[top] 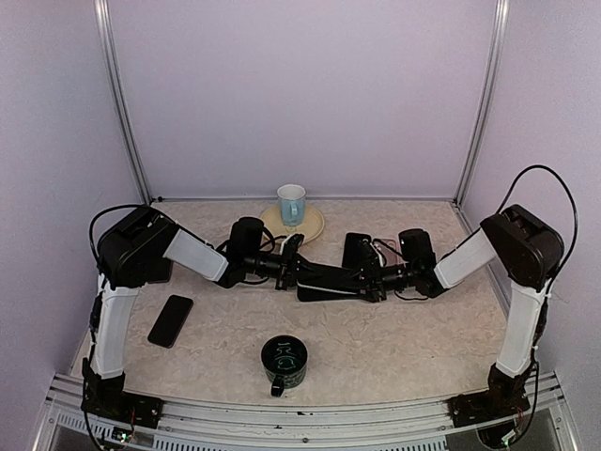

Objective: Put the phone into the phone case
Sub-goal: Install the phone on the phone case.

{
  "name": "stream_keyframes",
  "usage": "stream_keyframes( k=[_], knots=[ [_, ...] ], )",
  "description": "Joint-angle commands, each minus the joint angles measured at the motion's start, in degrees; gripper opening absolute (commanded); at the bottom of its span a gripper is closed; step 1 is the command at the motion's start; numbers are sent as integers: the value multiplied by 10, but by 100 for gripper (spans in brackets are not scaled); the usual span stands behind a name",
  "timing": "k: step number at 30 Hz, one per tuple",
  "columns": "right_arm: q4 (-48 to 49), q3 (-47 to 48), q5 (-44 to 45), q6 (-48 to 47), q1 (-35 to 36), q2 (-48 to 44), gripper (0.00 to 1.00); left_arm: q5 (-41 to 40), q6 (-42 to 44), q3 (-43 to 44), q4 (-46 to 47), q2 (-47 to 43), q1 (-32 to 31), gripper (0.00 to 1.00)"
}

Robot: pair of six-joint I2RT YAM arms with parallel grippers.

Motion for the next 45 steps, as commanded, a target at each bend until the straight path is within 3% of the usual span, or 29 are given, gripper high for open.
stream_keyframes(
  k=[1,10,25,34,45],
  knots=[
    [117,-2,-54,38,3,10,50,17,2,3,25,-17,-12,0],
    [234,-18,-68,107,-3,29,51,25,0,1,29,-18,-16,0],
    [294,-20,-76,143,-4,42,22,39,-11,1,40,-19,-20,0],
    [314,-26,-81,154,-4,43,12,39,-17,-4,47,-22,-12,11],
    [337,-33,-85,172,-5,44,2,30,-8,-17,29,-36,1,34]
  ],
)
